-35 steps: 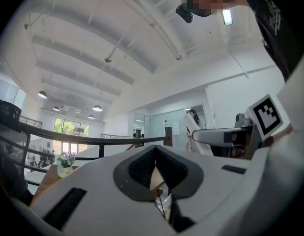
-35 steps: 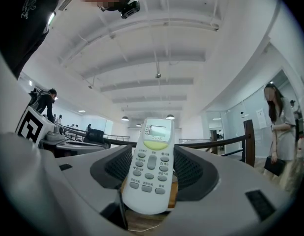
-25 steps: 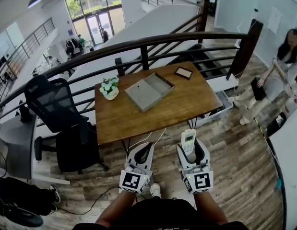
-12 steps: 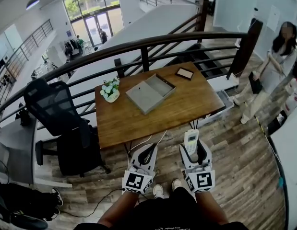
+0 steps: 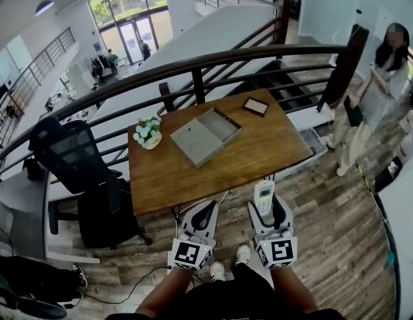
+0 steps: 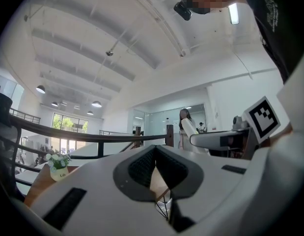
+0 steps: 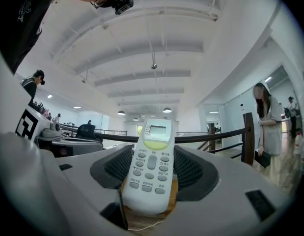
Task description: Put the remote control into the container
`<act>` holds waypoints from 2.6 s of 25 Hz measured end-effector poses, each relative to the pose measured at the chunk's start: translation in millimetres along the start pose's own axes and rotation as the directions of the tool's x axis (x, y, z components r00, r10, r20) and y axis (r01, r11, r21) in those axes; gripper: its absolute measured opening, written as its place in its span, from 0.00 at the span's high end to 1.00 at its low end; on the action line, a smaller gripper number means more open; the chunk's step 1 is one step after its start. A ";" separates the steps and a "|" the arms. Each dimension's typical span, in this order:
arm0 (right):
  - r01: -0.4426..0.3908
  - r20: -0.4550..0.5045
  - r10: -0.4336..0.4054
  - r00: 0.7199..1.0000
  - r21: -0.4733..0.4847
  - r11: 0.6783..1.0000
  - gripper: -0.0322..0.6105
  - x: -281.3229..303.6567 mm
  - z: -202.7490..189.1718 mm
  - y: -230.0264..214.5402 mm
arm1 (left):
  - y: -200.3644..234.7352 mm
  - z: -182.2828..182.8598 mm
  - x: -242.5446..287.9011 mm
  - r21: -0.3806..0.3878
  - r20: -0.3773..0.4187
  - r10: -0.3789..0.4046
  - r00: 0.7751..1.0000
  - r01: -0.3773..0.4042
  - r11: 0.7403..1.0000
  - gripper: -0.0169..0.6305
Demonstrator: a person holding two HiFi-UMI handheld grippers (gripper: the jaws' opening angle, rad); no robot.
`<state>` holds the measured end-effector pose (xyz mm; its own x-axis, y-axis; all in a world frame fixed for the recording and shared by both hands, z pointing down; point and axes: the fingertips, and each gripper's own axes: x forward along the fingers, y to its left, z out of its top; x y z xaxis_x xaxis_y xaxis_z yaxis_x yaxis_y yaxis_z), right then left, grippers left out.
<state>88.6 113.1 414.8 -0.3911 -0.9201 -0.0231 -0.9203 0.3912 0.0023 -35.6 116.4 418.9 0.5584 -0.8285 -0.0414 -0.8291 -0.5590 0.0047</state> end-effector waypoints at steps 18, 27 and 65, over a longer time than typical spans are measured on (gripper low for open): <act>-0.074 -0.020 0.075 0.997 0.037 0.997 0.53 57.4 -16.7 -72.5 | -9.0 -13.9 87.7 0.012 -0.034 0.065 0.997 -0.065 0.998 0.96; -0.133 -0.002 0.133 0.991 0.060 0.989 0.53 77.5 -16.8 -85.5 | -8.5 -18.4 108.2 0.055 -0.062 0.110 0.992 -0.107 0.993 0.96; -0.201 -0.060 0.200 0.978 -0.011 0.980 0.53 312.2 -38.5 -56.2 | 199.7 -45.7 202.7 0.004 -0.069 0.162 0.984 -0.162 0.987 0.96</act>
<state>17.9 -197.0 446.0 -0.5666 -0.8231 0.0377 -0.8232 0.5674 0.0175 -86.8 -164.6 457.1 0.4169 -0.9085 0.0290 -0.9089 -0.4169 0.0072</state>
